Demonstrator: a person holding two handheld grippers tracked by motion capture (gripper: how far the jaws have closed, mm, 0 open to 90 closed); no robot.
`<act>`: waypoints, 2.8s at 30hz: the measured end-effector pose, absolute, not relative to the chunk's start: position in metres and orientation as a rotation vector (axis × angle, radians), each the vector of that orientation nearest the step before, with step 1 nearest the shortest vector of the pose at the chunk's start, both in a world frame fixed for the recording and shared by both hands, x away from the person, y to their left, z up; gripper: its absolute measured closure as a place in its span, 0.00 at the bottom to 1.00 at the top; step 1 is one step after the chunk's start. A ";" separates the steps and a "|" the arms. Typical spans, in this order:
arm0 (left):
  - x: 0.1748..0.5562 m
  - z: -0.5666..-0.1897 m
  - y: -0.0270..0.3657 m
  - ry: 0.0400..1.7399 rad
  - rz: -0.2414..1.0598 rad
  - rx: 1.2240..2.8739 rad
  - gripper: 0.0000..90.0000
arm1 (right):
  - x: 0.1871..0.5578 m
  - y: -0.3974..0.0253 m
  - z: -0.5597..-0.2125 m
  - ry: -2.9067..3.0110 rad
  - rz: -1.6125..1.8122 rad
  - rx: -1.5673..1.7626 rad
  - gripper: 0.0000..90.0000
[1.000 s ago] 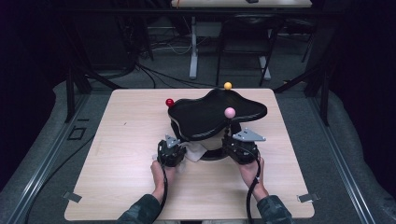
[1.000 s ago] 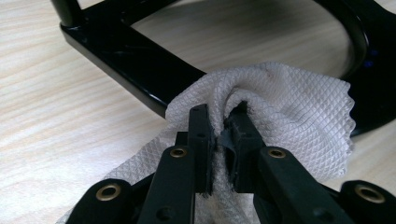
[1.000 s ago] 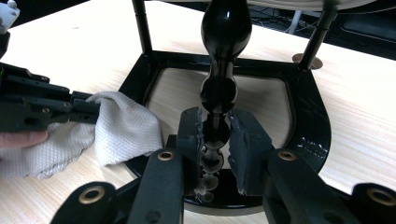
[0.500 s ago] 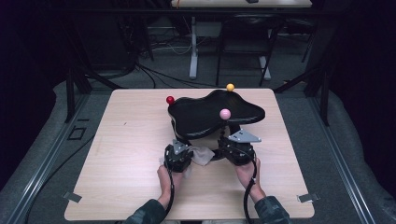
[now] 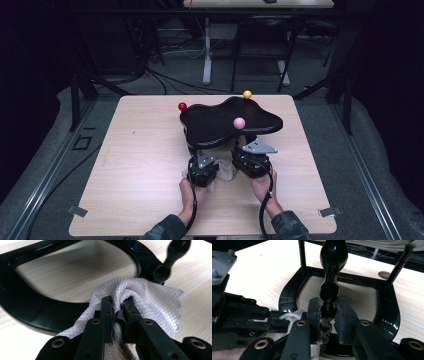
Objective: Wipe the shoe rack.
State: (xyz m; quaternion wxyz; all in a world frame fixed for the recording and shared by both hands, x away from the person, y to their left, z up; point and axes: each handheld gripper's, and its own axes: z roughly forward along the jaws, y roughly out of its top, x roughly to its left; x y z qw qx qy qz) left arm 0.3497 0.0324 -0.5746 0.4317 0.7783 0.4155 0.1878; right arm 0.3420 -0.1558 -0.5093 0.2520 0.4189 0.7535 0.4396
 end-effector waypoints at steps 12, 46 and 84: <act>0.352 -0.574 0.036 1.032 0.478 1.957 0.91 | 0.341 -0.155 -0.509 2.052 1.178 1.125 0.83; 0.393 -0.577 0.109 1.216 0.599 1.984 0.90 | 0.337 -0.181 -0.510 2.011 1.158 1.164 0.83; 0.433 -0.564 0.129 1.308 0.571 2.007 0.90 | 0.340 -0.211 -0.511 1.963 1.142 1.216 0.83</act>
